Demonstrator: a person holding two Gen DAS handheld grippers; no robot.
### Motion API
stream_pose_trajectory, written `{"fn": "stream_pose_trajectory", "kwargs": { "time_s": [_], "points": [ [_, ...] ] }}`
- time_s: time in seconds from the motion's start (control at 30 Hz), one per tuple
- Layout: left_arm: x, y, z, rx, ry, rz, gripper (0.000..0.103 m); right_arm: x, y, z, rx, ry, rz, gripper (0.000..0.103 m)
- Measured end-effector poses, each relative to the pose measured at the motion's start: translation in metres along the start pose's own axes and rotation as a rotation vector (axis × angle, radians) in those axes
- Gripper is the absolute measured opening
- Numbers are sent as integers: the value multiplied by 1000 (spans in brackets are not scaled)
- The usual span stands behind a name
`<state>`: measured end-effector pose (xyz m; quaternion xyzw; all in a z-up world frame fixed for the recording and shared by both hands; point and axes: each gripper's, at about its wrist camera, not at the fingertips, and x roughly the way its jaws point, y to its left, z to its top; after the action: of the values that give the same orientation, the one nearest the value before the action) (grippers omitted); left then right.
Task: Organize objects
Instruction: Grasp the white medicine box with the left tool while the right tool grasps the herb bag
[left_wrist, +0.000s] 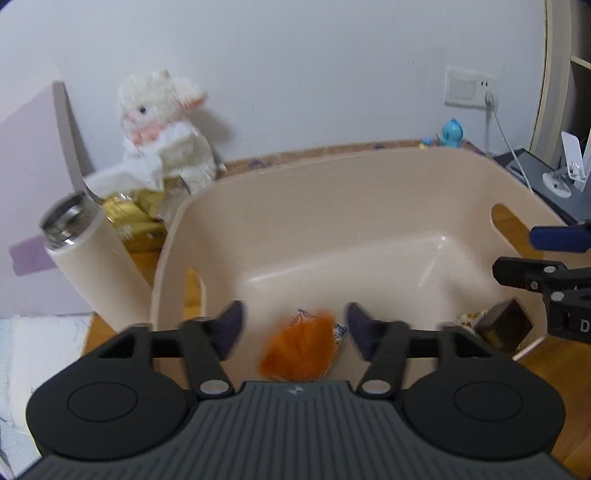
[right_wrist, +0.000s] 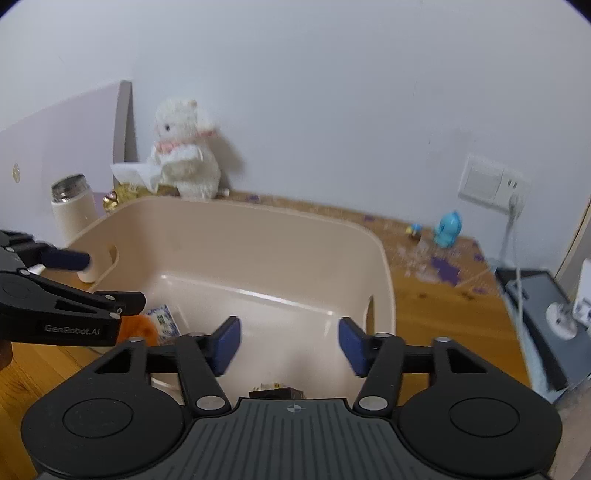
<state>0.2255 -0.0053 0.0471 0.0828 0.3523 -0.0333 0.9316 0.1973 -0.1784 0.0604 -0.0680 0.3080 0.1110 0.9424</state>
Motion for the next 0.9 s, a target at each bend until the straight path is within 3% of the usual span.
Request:
{"fn": "stream_pose_trajectory", "kwargs": {
  "time_s": [0.17, 0.23, 0.33, 0.6, 0.9],
  "points": [
    [-36, 4, 1, 15, -75, 14, 90, -34, 3, 3, -9, -52, -4, 81],
    [-49, 9, -2, 5, -87, 10, 95, -46, 3, 1, -3, -63, 1, 91],
    [-63, 15, -10, -11, -88, 12, 97, -61, 3, -5, 4, -74, 9, 98],
    [-86, 24, -40, -13, -71, -3, 97, -82, 8, -33, -15, -46, 22, 103],
    [-83, 26, -79, 7, -2, -14, 97, -68, 12, -76, -3, 68, 30, 103]
  ]
}}
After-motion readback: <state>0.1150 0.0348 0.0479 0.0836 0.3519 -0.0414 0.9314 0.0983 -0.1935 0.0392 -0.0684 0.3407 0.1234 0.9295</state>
